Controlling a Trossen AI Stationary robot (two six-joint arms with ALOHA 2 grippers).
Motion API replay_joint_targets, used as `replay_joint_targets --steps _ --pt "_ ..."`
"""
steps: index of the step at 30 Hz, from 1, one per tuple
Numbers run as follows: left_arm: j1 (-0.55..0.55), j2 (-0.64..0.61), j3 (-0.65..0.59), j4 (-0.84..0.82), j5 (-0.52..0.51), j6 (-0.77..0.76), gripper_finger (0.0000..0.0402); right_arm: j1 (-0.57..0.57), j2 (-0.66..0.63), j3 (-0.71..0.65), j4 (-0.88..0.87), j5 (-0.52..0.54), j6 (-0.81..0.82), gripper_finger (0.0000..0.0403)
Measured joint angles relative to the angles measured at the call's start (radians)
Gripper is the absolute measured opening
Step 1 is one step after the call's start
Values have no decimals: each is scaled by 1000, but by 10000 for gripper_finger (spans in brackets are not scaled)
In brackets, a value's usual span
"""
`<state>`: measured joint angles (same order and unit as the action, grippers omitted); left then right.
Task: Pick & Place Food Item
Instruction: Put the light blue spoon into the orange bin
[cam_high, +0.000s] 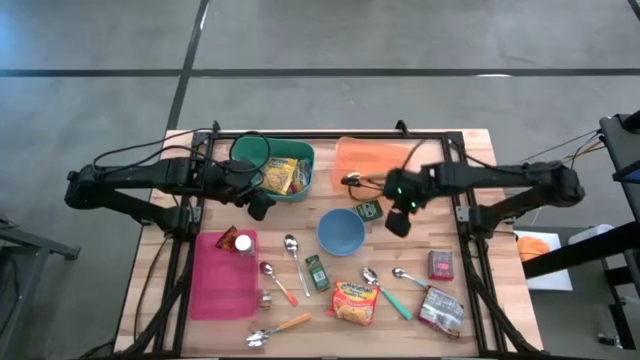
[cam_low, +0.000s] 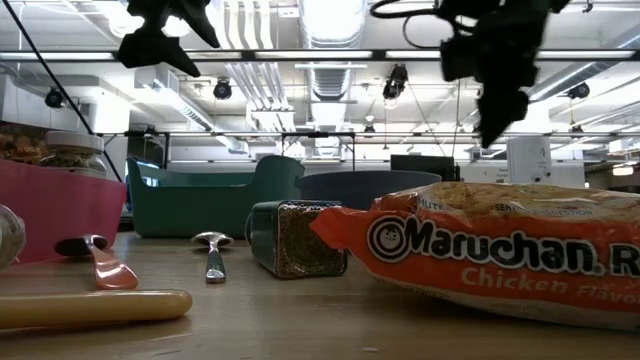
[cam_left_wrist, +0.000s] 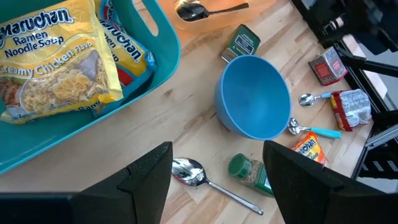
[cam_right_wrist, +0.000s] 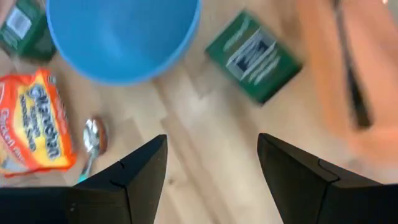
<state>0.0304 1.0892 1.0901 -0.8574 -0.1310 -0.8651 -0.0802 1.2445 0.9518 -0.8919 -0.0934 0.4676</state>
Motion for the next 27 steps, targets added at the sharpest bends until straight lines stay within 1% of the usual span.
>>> replay_joint_targets --steps 3,8,17,22,27 --pt "5 0 0 0 0 3 251 88 -22 -45 1 34 113 246" --pt "16 0 0 0 0 18 251 227 -21 -79 4 73 249 246" --pt "19 0 0 0 0 31 251 459 -8 -126 18 98 468 246" --pt "20 0 0 0 0 32 250 567 30 -165 91 119 570 246" --pt "20 0 0 0 0 36 250 647 120 -176 130 123 633 246"
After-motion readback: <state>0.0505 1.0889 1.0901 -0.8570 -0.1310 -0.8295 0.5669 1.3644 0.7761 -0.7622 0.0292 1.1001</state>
